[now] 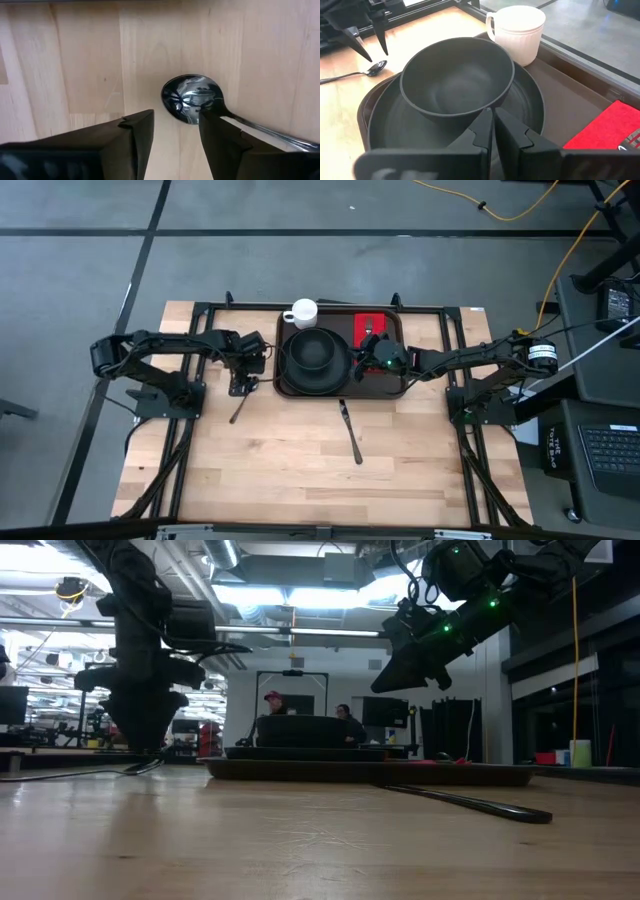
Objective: Set up tray
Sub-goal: Put the black spoon on the red table napkin to the left of the black fork
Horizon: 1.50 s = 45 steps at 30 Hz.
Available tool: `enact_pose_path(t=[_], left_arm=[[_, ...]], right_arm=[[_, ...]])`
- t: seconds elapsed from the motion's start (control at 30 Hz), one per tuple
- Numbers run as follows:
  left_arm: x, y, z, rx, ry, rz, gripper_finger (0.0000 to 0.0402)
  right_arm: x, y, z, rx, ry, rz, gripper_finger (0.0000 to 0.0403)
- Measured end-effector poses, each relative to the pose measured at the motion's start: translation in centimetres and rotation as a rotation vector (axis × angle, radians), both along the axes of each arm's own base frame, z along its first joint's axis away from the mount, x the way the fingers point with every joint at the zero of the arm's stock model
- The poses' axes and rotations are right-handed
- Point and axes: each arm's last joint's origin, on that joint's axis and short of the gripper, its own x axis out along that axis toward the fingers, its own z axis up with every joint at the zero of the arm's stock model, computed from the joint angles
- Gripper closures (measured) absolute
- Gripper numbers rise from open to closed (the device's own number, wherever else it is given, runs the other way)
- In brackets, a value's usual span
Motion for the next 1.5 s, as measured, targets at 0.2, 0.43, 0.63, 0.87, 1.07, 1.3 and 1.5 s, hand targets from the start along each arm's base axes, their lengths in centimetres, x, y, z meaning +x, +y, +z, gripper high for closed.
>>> enact_pose_path(t=[0.2, 0.43, 0.63, 0.87, 1.07, 1.3, 1.5], left_arm=[[0.5, 0.3, -0.8, -0.002, 0.012, -0.021, 0.0254], [0.9, 0.4, -2.3, -0.039, 0.083, -0.025, 0.0256], [1.0, 0.4, -2.7, -0.063, 0.095, -0.027, 0.0256], [1.0, 0.4, -2.7, -0.067, 0.093, -0.002, 0.0257], [1.0, 0.4, -2.7, -0.080, 0.092, 0.084, 0.0258], [1.2, 0.5, -2.3, -0.101, 0.102, 0.131, 0.0258], [1.9, 0.5, -1.3, -0.189, 0.064, 0.119, 0.0258]], right_arm=[[0.0, 0.0, 0.0, 0.002, -0.001, -0.001, 0.0377], [0.0, 0.0, 0.0, 0.002, -0.001, -0.001, 0.0377], [0.0, 0.0, 0.0, 0.001, -0.001, -0.001, 0.0377], [0.0, 0.0, 0.0, 0.000, 0.000, 0.000, 0.0377], [0.0, 0.0, 0.0, 0.000, 0.000, 0.000, 0.0377], [0.0, 0.0, 0.0, -0.001, 0.000, 0.000, 0.0377], [0.0, 0.0, 0.0, -0.001, 0.000, 0.000, 0.0377]])
